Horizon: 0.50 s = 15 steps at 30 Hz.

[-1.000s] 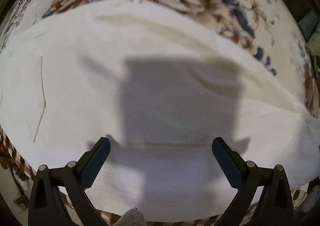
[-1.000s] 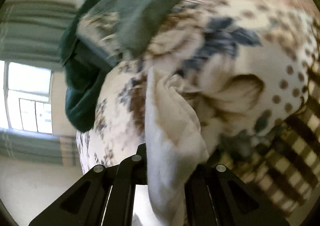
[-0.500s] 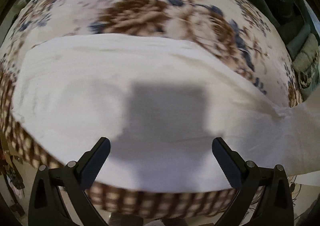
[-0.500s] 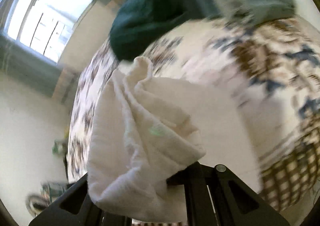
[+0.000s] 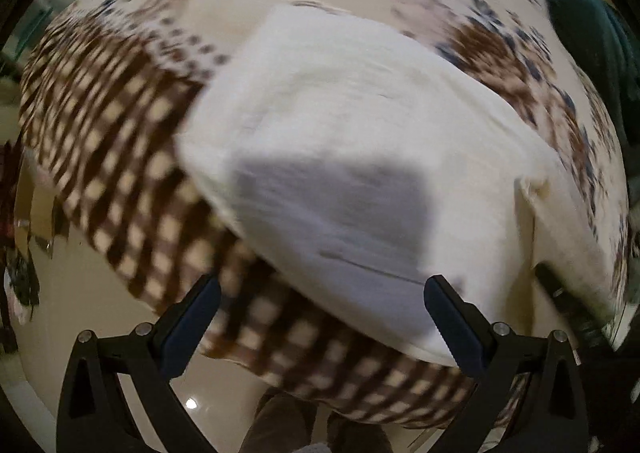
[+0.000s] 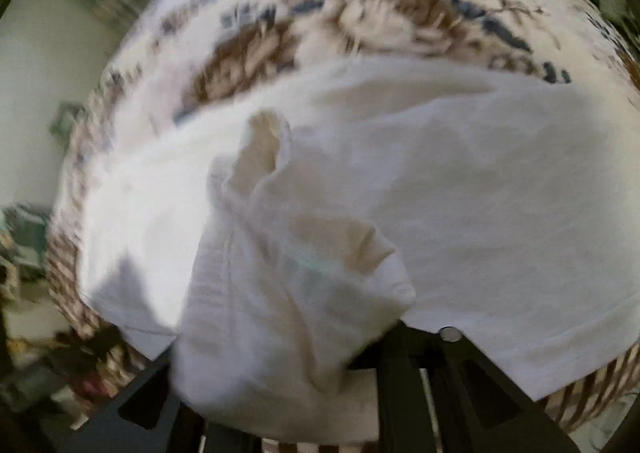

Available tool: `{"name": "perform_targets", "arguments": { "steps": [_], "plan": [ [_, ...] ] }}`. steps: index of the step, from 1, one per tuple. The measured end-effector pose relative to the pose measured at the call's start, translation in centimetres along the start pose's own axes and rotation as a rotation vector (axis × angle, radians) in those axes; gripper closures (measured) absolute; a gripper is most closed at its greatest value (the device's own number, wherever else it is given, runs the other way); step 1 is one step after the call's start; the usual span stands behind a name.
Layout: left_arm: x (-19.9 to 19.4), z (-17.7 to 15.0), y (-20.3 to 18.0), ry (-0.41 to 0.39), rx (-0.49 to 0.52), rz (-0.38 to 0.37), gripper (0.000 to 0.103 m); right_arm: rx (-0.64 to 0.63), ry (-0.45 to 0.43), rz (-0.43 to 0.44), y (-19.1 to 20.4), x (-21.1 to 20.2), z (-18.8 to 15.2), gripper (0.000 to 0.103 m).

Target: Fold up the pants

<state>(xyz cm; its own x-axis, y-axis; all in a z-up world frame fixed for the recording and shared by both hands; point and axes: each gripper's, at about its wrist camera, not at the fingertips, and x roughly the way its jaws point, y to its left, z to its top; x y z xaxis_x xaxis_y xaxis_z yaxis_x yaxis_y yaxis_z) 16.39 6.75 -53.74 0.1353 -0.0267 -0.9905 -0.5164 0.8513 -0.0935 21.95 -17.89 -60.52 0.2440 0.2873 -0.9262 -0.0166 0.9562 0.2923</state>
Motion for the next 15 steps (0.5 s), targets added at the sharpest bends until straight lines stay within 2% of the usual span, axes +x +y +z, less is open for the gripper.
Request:
{"name": "perform_targets", "arguments": {
  "steps": [1, 2, 3, 5, 7, 8, 9, 15],
  "plan": [
    [-0.2, 0.1, 0.5, -0.002, -0.014, -0.002, 0.0, -0.014, 0.028, 0.021, 0.8, -0.1, -0.3, 0.063],
    [-0.5, 0.4, 1.0, -0.003, -0.035, -0.01, 0.0, -0.037, 0.064, 0.066, 1.5, -0.1, -0.3, 0.045],
    [-0.7, 0.6, 1.2, -0.005, -0.047, -0.017, 0.0, -0.069, 0.099, 0.128, 2.2, -0.4, -0.5, 0.033],
    [-1.5, 1.1, 1.3, -0.016, -0.068, -0.04, 0.0, -0.071, 0.123, 0.208, 2.1, -1.5, -0.5, 0.031],
    [-2.2, 1.6, 0.7, -0.029, -0.07, -0.07, 0.0, -0.017, 0.112, 0.222, 0.4, -3.1, -0.3, 0.025],
    [-2.6, 1.7, 0.2, -0.035, -0.063, -0.087, 0.0, 0.005, 0.106, 0.202, -0.7, -3.9, -0.2, 0.012],
    [-2.6, 2.0, -0.5, -0.038, -0.053, -0.103, 0.0, 0.029, 0.083, 0.153, -2.5, -5.0, 0.1, 0.004],
    [-1.3, 3.0, -9.0, -0.023, 0.08, -0.207, 0.0, 0.136, 0.073, -0.177, -11.3, -7.1, 1.5, 0.004]
  ]
}}
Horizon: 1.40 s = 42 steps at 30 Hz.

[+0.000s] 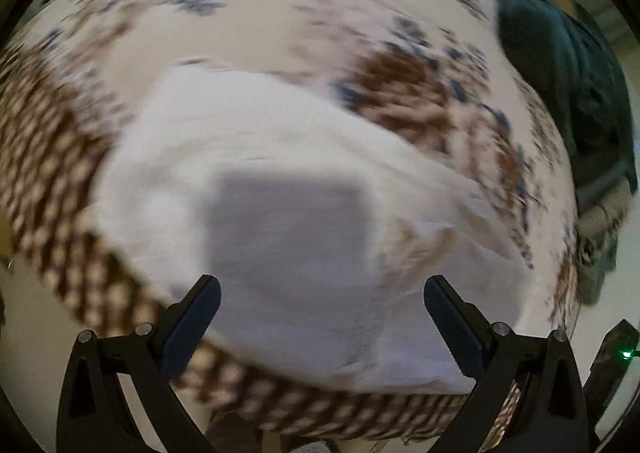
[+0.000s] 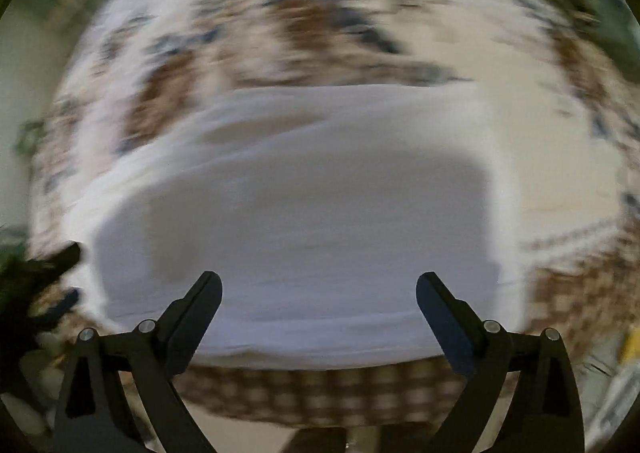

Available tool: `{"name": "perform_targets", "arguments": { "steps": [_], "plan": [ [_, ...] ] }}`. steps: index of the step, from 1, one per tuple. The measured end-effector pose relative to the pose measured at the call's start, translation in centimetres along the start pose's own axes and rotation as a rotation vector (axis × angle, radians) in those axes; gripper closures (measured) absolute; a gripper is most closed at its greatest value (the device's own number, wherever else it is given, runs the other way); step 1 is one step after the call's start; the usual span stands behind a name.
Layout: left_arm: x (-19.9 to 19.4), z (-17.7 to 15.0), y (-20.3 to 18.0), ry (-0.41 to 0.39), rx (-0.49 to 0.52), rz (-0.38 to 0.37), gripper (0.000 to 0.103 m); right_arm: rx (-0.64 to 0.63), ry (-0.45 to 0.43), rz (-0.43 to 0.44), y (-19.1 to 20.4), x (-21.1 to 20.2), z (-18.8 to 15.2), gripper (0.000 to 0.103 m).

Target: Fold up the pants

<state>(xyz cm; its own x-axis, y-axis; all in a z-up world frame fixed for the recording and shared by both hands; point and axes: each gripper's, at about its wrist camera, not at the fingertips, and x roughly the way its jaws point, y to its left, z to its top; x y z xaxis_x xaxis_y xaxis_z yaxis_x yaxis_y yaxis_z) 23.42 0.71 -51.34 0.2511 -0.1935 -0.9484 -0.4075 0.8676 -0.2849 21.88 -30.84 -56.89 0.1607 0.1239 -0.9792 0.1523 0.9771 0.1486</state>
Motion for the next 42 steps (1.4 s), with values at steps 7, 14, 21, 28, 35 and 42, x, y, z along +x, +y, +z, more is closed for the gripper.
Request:
{"name": "perform_targets", "arguments": {
  "steps": [7, 14, 21, 28, 35, 42],
  "plan": [
    [7.1, 2.3, -4.4, 0.03, 0.148, 0.176, 0.0, 0.024, 0.065, -0.199, -5.1, 3.6, 2.4, 0.004],
    [7.2, 3.1, -3.2, 0.045, 0.131, 0.167, 0.0, 0.0, 0.077, -0.179, -5.4, 4.6, 3.1, 0.004],
    [0.1, 1.3, 1.1, -0.037, 0.008, 0.101, 0.0, -0.078, 0.056, -0.159, -3.7, 1.4, 2.6, 0.004],
    [-4.3, -2.2, 10.3, -0.072, -0.295, 0.069, 0.0, -0.083, 0.092, -0.054, 1.7, 0.4, 1.5, 0.004],
    [-0.8, -4.4, 17.5, -0.089, -0.626, -0.07, 0.0, -0.127, 0.134, -0.084, 5.0, 2.7, 1.0, 0.004],
    [3.5, -2.6, 20.7, -0.146, -0.834, -0.202, 0.0, -0.112, 0.15, -0.134, 5.8, 5.7, 1.7, 0.004]
  ]
}}
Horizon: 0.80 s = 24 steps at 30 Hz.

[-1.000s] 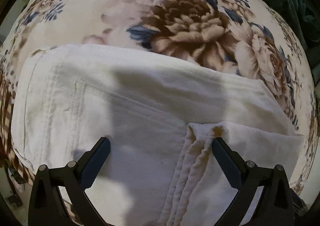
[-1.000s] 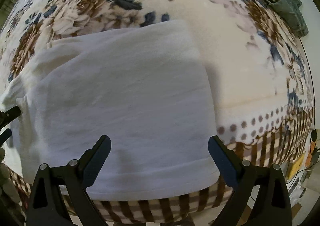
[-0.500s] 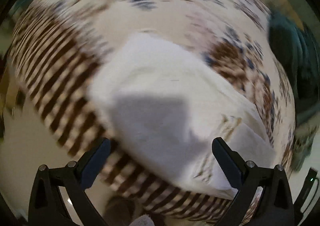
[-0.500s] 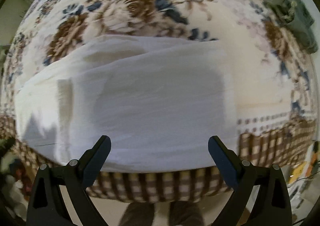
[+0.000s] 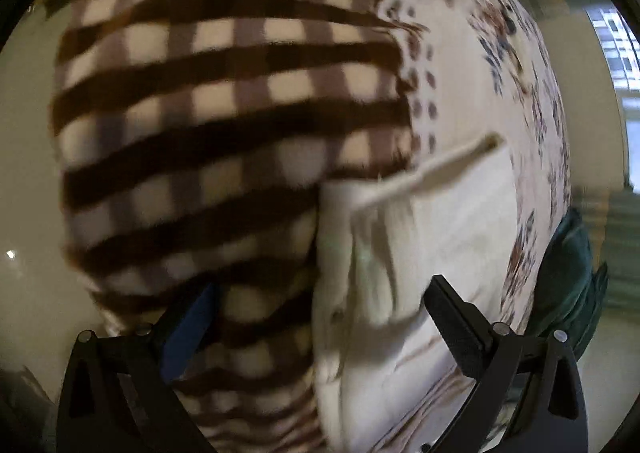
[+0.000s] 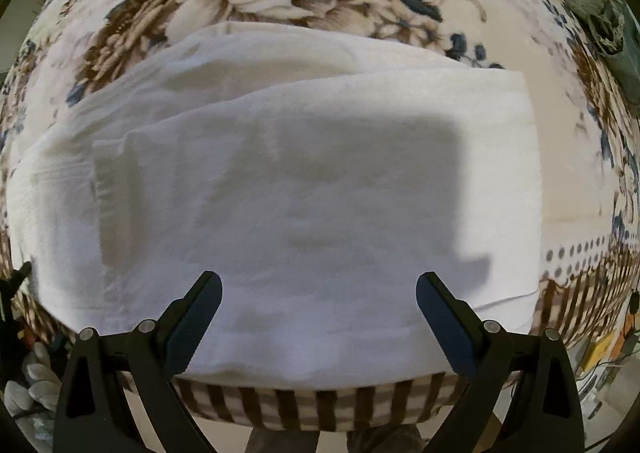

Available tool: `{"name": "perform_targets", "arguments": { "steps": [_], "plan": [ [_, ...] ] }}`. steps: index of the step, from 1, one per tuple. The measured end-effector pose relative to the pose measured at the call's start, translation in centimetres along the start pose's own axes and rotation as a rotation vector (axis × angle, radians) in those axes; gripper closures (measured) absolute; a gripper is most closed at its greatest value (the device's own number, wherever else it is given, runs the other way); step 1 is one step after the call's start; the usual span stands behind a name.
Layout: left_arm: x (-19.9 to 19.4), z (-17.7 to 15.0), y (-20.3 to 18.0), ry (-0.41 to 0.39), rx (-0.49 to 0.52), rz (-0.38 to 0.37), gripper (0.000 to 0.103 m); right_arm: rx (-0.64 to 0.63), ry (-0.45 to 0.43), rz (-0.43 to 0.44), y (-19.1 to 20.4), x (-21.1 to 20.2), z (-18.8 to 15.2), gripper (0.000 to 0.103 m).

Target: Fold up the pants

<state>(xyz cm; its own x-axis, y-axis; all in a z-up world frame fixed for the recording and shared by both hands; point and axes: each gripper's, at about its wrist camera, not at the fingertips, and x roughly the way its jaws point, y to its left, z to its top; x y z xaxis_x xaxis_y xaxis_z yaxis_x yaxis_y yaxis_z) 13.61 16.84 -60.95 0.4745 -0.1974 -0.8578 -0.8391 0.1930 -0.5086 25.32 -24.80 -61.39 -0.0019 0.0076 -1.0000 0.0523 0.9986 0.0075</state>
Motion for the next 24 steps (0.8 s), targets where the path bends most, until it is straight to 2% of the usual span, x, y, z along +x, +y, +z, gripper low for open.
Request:
{"name": "perform_targets", "arguments": {
  "steps": [1, 2, 4, 8, 10, 11, 15, 17, 21, 24],
  "plan": [
    [-0.2, 0.2, -0.3, -0.027, 0.002, -0.024, 0.003, 0.004, 0.004, -0.003, 0.0, 0.2, 0.1, 0.004],
    [-0.7, 0.2, -0.7, -0.05, 0.015, -0.045, 0.021, 0.01, 0.01, -0.009, 0.1, 0.4, 0.1, 0.004],
    [-2.2, -0.3, -1.8, -0.09, 0.076, -0.052, 0.047, 0.016, 0.012, -0.015, 0.4, 0.7, 0.0, 0.004],
    [-2.2, -1.1, -1.1, -0.091, 0.095, -0.085, 0.048, -0.002, 0.017, -0.03, 1.6, 0.9, 0.0, 0.004],
    [-2.3, -1.0, -0.6, -0.059, 0.049, -0.1, 0.048, -0.011, 0.014, -0.028, 2.3, 0.7, 0.0, 0.004],
    [-2.9, -0.8, 0.0, -0.056, 0.022, -0.131, 0.05, -0.024, 0.008, -0.032, 2.6, 0.5, 0.0, 0.004],
    [-5.0, -1.3, -0.8, -0.119, 0.071, -0.2, 0.047, -0.037, 0.011, -0.039, 3.5, 0.6, -0.2, 0.004],
    [-3.9, -1.3, -1.0, -0.118, 0.099, -0.196, 0.047, -0.024, 0.021, -0.037, 3.6, 0.8, -0.2, 0.004],
    [0.0, -0.2, 0.0, -0.044, 0.057, -0.181, 0.047, -0.013, 0.015, -0.037, 3.0, 0.5, -0.1, 0.004],
    [0.2, -0.3, -0.2, -0.04, 0.068, -0.17, 0.043, -0.011, 0.026, -0.035, 1.8, 0.5, 0.0, 0.004]
  ]
}}
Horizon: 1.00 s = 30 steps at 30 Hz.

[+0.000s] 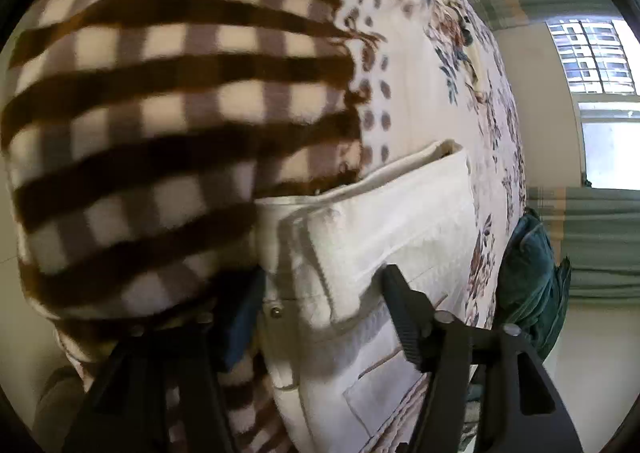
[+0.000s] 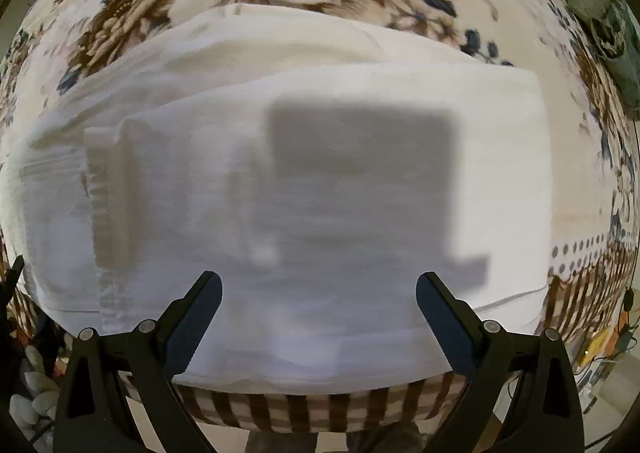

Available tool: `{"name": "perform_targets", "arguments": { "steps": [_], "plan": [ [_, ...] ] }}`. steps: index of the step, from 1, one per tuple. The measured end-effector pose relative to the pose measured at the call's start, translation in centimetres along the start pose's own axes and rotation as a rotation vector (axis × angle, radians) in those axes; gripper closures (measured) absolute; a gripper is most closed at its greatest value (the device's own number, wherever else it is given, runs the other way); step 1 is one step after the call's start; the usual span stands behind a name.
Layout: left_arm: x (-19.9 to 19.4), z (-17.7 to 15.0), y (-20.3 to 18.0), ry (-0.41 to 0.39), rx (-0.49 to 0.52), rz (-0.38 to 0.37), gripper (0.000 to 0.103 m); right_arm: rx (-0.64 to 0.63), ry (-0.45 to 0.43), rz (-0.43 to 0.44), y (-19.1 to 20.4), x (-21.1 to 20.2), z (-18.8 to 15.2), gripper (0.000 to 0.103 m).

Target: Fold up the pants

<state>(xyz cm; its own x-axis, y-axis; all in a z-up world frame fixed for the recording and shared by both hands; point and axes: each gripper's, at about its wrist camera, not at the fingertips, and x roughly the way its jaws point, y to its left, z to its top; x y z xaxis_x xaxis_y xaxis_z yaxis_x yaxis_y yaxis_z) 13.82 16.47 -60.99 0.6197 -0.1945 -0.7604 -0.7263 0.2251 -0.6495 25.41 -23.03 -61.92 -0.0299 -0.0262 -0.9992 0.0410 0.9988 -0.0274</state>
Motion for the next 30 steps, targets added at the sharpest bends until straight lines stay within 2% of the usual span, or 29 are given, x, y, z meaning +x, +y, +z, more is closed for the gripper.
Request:
{"name": "perform_targets", "arguments": {
  "steps": [4, 8, 13, 15, 16, 17, 18, 21, 22, 23, 24, 26, 29, 30],
  "plan": [
    [-2.0, -1.1, -0.1, 0.025, 0.046, 0.023, 0.043, 0.018, 0.012, 0.01, -1.1, 0.5, 0.2, 0.004],
    [-1.4, -1.0, 1.5, 0.028, -0.016, -0.018, 0.043, 0.032, 0.023, 0.017, -1.2, 0.8, 0.5, 0.004],
    [0.1, -0.1, 0.3, 0.008, -0.007, -0.003, 0.042, 0.029, 0.012, 0.032, -1.2, 0.6, 0.4, 0.004],
    [-0.3, -0.2, -0.8, -0.028, 0.028, -0.01, 0.042, 0.026, 0.01, 0.035, -1.3, 0.3, 0.2, 0.004],
    [-0.8, -0.3, -1.6, -0.047, 0.055, -0.02, 0.048, 0.028, 0.009, 0.036, -1.5, 0.2, -0.1, 0.004],
    [-1.4, -0.4, -2.3, -0.064, 0.077, -0.042, 0.062, 0.029, 0.009, 0.037, -1.5, 0.1, 0.0, 0.004],
    [-1.9, -0.6, -3.1, -0.077, 0.108, -0.067, 0.062, 0.031, 0.01, 0.037, -1.6, 0.0, 0.1, 0.004],
    [-2.1, -1.1, -3.9, -0.098, 0.166, -0.081, 0.062, 0.037, 0.012, 0.037, -2.4, 0.1, 0.3, 0.004],
    [-1.4, -0.8, -3.4, -0.089, 0.149, -0.072, 0.059, 0.039, 0.013, 0.038, -2.7, 0.0, 0.3, 0.004],
    [-0.6, -0.3, -2.8, -0.073, 0.117, -0.056, 0.05, 0.041, 0.013, 0.038, -3.2, 0.4, 0.6, 0.004],
    [0.3, 0.2, -2.0, -0.055, 0.079, -0.056, 0.049, 0.041, 0.01, 0.037, -3.5, 0.2, 0.7, 0.004],
    [1.9, 1.2, -0.5, -0.03, -0.002, -0.112, 0.045, 0.038, 0.007, 0.033, -4.3, 0.2, 0.9, 0.004],
    [1.8, 1.3, -1.1, -0.049, 0.001, -0.111, 0.044, 0.034, -0.006, 0.026, -5.3, 0.0, 1.2, 0.004],
    [1.4, 1.0, -1.6, -0.069, 0.022, -0.107, 0.049, 0.033, -0.011, 0.021, -5.7, 0.0, 1.5, 0.004]
  ]
}}
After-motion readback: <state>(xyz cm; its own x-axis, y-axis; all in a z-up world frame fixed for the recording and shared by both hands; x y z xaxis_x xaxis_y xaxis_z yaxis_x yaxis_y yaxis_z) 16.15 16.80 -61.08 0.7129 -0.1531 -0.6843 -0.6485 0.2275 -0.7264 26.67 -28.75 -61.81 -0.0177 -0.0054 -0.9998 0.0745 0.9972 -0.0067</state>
